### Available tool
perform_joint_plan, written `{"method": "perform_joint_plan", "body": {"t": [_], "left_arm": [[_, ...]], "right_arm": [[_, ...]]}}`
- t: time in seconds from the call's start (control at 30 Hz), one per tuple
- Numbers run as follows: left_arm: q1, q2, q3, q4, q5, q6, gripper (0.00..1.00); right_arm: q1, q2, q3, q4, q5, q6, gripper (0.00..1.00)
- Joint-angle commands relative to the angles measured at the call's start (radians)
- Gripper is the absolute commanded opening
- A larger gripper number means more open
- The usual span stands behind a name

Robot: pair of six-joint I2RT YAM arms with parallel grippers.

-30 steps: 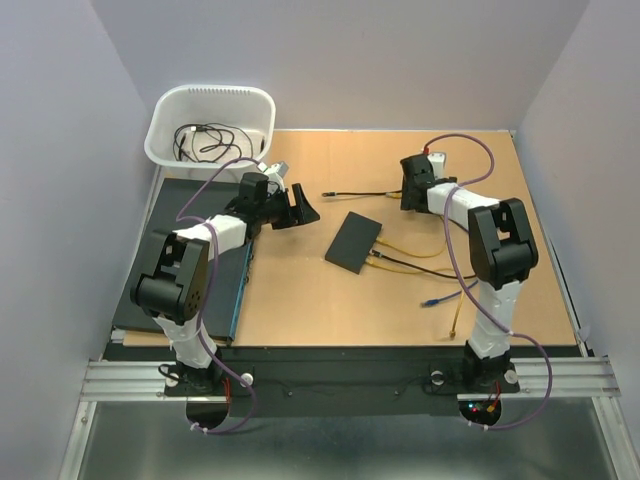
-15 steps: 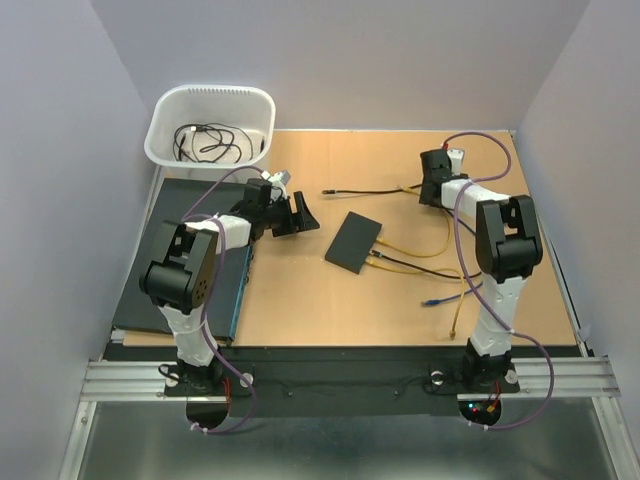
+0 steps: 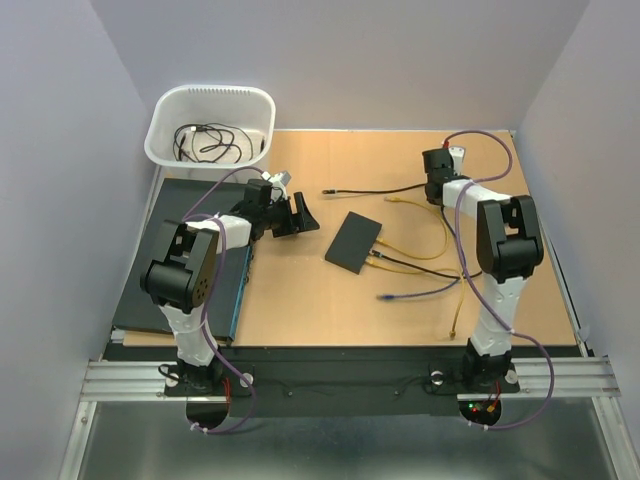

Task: Insert the plug into the switch port

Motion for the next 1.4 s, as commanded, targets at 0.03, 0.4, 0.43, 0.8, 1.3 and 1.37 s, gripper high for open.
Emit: {"method": "perform_joint_plan", "body": {"t": [0.03,0.4,0.43,0.8,1.3,1.37], "left_arm": [[-0.003,-0.017,0.033,0.019,0.007,0.016,0.83],[-0.005,-0.131,-0.003,0.074,0.004,-0.027,0.82],[-0.005,-0.151,-0.022,0.103,0.003,-0.030,0.82],[0.007,-0.498,-0.252,0.181,-0.117,-0.083,0.80],[0.115,-1.009,-0.419,-0.050,-0.529,-0.160,0.88],[0.133,-1.001,-0.415,-0.060,-0.510,-0.151,0.88]], "right_arm": [[0.011,-0.097,-0.021,0.019,-0.020,-0.006,0.05],[0.203,-0.238,0.017,0.019,-0.171,-0.235,0.00],[0.240,-0.237,0.027,0.019,-0.175,-0.252,0.00],[0.630,-0.212,0.001,0.017,-0.292,-0.363,0.01],[0.851,-0.122,-0.134,0.065,-0.621,-0.211,0.44],[0.865,-0.123,-0.136,0.078,-0.617,-0.208,0.61]]}}
